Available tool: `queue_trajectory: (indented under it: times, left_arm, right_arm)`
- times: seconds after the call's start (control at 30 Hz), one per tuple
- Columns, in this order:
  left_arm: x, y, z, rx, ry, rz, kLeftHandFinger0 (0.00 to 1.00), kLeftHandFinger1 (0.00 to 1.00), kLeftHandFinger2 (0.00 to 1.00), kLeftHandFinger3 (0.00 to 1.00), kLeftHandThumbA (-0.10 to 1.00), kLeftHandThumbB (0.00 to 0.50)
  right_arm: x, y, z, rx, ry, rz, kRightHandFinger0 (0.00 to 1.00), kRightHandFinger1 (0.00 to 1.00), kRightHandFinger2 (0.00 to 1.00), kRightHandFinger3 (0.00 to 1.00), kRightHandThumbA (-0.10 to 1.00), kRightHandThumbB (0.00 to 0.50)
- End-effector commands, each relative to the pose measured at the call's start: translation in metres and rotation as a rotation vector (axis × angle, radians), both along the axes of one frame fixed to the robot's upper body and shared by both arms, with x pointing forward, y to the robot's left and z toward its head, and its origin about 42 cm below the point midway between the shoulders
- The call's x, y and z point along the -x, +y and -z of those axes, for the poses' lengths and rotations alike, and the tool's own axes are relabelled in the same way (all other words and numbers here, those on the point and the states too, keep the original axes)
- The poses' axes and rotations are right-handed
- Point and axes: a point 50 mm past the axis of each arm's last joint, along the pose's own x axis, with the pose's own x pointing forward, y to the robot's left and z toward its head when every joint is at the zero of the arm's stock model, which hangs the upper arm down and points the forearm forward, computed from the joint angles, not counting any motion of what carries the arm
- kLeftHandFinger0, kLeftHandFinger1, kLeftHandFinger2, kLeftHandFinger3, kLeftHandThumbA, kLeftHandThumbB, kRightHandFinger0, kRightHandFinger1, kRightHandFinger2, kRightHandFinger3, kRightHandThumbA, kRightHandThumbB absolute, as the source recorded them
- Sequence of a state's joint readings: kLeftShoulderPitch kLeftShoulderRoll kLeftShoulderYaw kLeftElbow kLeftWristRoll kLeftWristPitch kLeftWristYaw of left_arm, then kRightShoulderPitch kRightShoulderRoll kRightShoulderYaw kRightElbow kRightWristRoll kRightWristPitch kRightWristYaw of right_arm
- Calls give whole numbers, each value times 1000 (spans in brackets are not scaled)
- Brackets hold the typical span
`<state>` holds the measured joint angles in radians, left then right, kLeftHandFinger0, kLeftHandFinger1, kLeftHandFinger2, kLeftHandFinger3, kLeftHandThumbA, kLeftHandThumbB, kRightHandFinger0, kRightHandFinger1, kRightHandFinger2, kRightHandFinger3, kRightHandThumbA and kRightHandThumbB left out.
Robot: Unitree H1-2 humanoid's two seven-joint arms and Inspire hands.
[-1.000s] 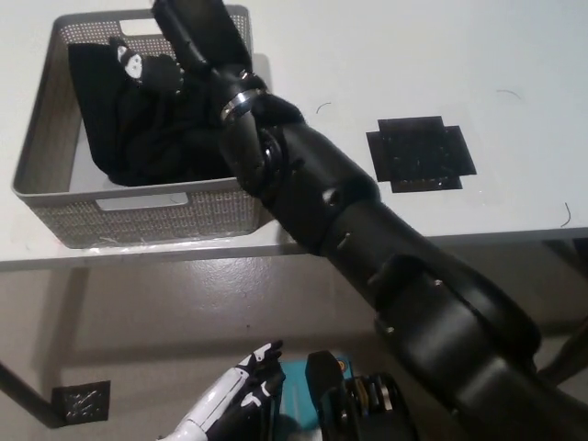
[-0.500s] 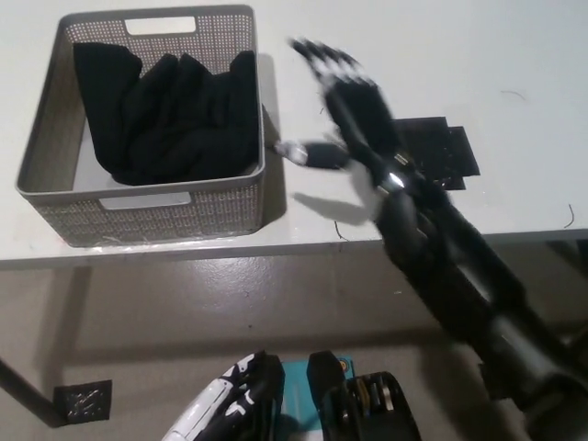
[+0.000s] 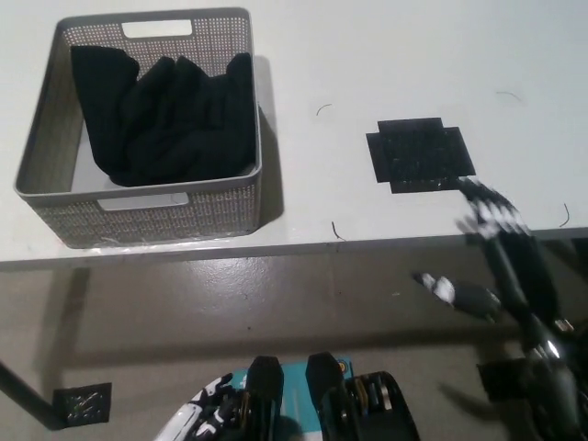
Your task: Use the right hand to pick up a t shirt on the right hand side and place it into a contianer on the left side
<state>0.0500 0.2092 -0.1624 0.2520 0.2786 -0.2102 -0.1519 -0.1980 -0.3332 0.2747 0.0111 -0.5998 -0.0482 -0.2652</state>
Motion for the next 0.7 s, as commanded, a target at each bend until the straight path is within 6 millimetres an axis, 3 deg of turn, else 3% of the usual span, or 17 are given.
queue_trajectory:
  times: [0.0, 0.13, 0.23, 0.3, 0.4, 0.57, 0.67]
  left_arm:
    - [6, 15, -2, 63, -93, -73, 778, 864, 1000, 1000, 1000, 459]
    - [6, 16, 1, 70, -81, -79, 813, 884, 1000, 1000, 1000, 469]
    - [6, 18, 2, 66, -90, -78, 813, 884, 1000, 1000, 1000, 467]
    - [5, 19, 1, 67, -93, -83, 824, 902, 1000, 1000, 1000, 497]
    - [6, 23, 1, 50, -90, -89, 826, 919, 1000, 1000, 1000, 474]
    - [7, 28, 2, 48, -90, -113, 853, 960, 1000, 1000, 1000, 486]
    - [7, 30, 2, 35, -93, -122, 854, 989, 1000, 1000, 1000, 481]
  right_arm:
    - [53, -39, -16, -73, -139, 7, 1000, 1000, 1000, 1000, 1000, 388]
    - [92, -54, 5, -83, -90, 54, 1000, 1000, 1000, 1000, 1000, 392]
    - [109, -57, 20, -78, -61, 79, 1000, 1000, 1000, 1000, 1000, 386]
    - [131, -62, 41, -116, -17, 103, 1000, 1000, 1000, 1000, 1000, 371]
    - [160, -67, 70, -115, 70, 129, 1000, 1000, 1000, 1000, 1000, 363]
    - [180, -66, 102, -150, 141, 156, 1000, 1000, 1000, 1000, 1000, 314]
    - [189, -66, 121, -137, 201, 159, 1000, 1000, 1000, 1000, 1000, 312]
